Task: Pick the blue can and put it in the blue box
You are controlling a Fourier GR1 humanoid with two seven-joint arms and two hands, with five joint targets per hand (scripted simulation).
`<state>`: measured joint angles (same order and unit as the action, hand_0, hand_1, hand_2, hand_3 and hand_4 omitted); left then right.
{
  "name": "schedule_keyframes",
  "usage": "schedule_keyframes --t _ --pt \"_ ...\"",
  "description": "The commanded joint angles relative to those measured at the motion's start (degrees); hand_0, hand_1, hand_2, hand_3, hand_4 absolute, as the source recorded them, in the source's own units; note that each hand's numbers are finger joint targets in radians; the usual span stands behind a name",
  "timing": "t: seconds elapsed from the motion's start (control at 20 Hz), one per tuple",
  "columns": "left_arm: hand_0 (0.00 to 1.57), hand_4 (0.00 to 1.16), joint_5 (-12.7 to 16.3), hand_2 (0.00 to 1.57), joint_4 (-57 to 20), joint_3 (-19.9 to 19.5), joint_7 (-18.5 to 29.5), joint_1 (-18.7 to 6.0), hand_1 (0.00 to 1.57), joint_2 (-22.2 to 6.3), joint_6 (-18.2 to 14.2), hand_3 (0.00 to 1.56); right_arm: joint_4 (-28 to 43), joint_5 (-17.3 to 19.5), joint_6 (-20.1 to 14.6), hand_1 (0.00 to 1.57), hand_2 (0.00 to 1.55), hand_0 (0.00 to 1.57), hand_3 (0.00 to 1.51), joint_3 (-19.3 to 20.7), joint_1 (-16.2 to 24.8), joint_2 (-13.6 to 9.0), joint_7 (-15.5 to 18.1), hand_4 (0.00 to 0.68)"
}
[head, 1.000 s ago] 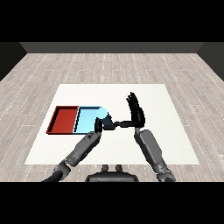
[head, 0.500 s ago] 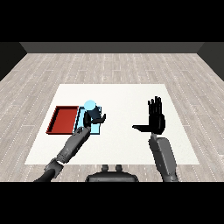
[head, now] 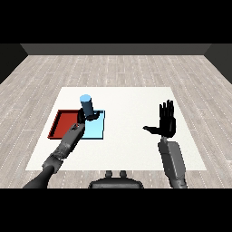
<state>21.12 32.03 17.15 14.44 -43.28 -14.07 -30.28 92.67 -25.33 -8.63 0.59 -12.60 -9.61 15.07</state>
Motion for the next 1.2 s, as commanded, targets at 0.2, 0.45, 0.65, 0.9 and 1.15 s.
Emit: schedule_keyframes --t 0.2,0.45,0.65,0.9,1.15 --pt "1.57 0.99 -2.5 1.53 -20.6 -2.1 -4.1 -6.3 1.57 1.7 -0.2 1.39 -5.7 0.2 0.5 0.0 0.0 0.0 0.0 1.4 -2.4 0.2 0.4 0.0" --pt "1.23 0.93 -4.3 1.14 -28.1 -0.8 -9.2 -4.5 1.23 3.7 -0.5 1.11 -7.0 -0.4 1.1 0.0 0.0 0.0 0.0 2.7 -3.8 -0.8 -0.2 0.0" --pt "0.89 0.93 -5.1 0.75 -30.8 -0.6 -7.5 -2.1 0.89 3.6 4.4 0.41 -12.1 0.6 2.4 0.0 0.0 0.0 0.0 2.1 -4.9 1.6 4.7 0.0" --pt "0.36 0.63 -5.8 0.41 -31.4 -1.0 -6.7 -2.1 0.36 2.9 7.4 0.0 -10.5 -0.3 3.9 0.0 0.0 0.0 0.0 3.1 -4.4 0.4 4.1 0.0" --pt "0.0 0.0 -9.7 0.0 -31.9 2.3 -7.2 -2.7 0.0 3.9 -2.4 0.0 -7.5 -2.0 4.3 0.0 0.0 0.0 0.0 3.1 -2.4 0.3 1.5 0.0"
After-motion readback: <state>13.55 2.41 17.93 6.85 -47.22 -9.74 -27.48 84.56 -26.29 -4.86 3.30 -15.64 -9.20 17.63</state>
